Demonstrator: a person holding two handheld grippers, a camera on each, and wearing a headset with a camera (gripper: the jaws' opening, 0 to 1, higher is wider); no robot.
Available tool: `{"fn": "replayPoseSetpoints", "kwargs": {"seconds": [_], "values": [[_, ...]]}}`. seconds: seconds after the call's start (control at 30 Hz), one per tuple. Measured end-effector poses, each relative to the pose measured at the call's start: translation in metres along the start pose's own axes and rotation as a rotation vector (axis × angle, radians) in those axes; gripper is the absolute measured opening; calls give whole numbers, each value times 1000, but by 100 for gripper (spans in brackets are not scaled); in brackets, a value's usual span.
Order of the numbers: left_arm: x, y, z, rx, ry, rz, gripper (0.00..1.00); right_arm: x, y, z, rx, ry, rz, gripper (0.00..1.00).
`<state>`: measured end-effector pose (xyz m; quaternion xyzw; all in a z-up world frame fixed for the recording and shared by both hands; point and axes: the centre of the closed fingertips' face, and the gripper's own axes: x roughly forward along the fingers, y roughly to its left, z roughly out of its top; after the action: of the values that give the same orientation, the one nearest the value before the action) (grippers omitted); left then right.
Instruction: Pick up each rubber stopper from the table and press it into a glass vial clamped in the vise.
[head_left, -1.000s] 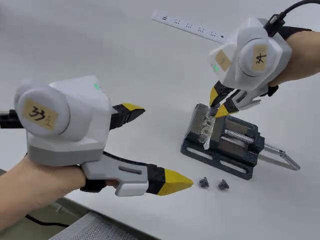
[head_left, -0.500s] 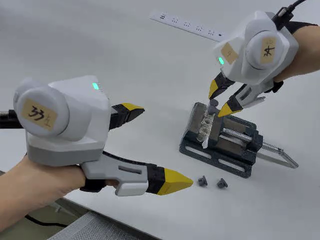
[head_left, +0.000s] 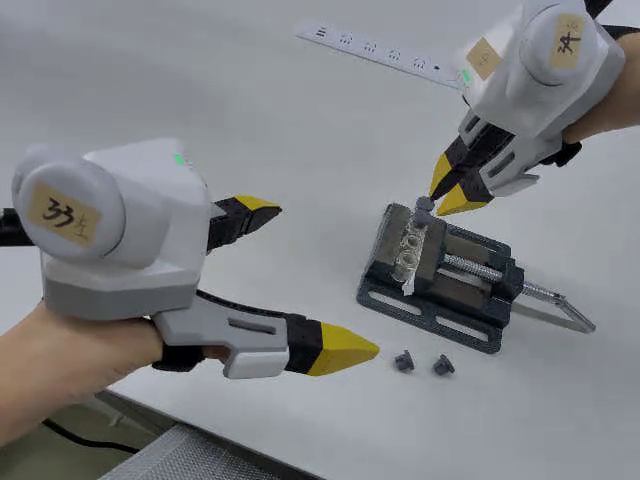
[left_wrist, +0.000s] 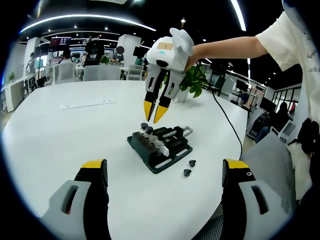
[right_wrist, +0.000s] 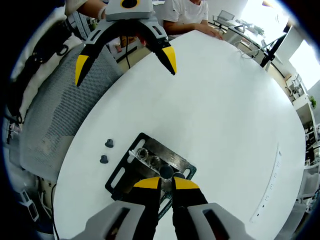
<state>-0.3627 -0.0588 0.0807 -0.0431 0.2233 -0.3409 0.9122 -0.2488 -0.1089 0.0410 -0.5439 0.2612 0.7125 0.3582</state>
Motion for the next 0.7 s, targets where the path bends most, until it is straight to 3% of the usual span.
{"fn": "replayPoseSetpoints", "kwargs": {"seconds": [0.27,0.7], "values": [[0,0,-1,-4,4,3,95,5,-4,4,-3,-3,6,1],[-1,0,-3,-8,9,1,94,10,1,2,-5,10,20,0]]}}
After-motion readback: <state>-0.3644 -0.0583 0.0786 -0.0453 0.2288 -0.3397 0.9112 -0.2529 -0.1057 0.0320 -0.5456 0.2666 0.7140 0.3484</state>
